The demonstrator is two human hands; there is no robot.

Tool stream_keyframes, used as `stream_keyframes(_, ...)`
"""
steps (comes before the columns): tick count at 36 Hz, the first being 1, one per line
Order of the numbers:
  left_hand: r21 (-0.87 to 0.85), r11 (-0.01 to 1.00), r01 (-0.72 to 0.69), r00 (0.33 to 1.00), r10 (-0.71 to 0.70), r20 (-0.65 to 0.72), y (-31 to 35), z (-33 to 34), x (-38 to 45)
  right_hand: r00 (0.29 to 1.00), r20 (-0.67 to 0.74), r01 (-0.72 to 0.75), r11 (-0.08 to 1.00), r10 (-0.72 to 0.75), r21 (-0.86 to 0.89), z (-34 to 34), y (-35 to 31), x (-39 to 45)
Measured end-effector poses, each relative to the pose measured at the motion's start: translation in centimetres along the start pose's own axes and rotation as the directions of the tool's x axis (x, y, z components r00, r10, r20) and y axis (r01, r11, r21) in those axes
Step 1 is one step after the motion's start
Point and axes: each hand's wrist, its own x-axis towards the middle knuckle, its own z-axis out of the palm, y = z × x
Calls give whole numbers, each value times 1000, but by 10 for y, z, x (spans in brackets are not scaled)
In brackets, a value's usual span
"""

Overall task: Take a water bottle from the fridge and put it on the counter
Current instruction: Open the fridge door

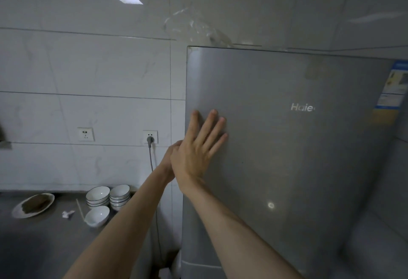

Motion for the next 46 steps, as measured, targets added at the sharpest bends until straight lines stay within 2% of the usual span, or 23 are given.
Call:
stream_keyframes(6,-29,1000,-1,1000,1,6,-1,4,1,996,67,59,997,-56,-47,10,33,-10)
stream_keyframes(14,67,998,-6,1000,6,10,6,2,0,1000,4,-30,995,30,-94,29,12,9)
stream_keyframes(19,104,995,3,999,-7,39,7,-2,-1,998,20,-53,996,54,-66,33,8,11)
stream_keyframes(22,117,993,-20,1000,17,25,10,-1,-12,999,-24,-48,998,47,-31,22,4,4)
stream_keyframes(25,21,999,-30,1000,30,4,12,13,-47,999,-51,-9,1000,9,-4,-9,9,-14)
stream_keyframes(28,-188,982,-24,998,13,-60,8,40,-100,998,-60,37,999,-34,38,-54,21,-38)
stream_keyframes(32,-333,943,-3,997,-24,-77,4,75,-176,993,-91,89,980,-73,178,-128,46,-69)
stream_keyframes(35,-194,979,-56,997,47,-54,-11,105,-223,988,-106,135,951,-109,279,-186,77,-91)
stream_keyframes(37,-16,988,-153,987,153,39,-20,126,-249,983,-137,165,920,-123,355,-225,104,-105)
stream_keyframes(38,43,970,-239,966,233,113,-22,135,-262,981,-151,173,906,-122,387,-245,119,-110)
stream_keyframes(40,145,877,-458,877,418,237,-23,151,-286,980,-170,167,896,-105,411,-284,151,-121)
stream_keyframes(42,237,694,-680,727,597,340,-18,170,-302,977,-208,134,909,-53,396,-321,184,-130)
stream_keyframes(44,216,551,-806,587,696,414,-16,193,-310,960,-280,100,929,4,357,-355,217,-139)
stream_keyframes(46,202,466,-862,502,720,479,-14,222,-318,935,-344,44,939,81,342,-385,244,-147)
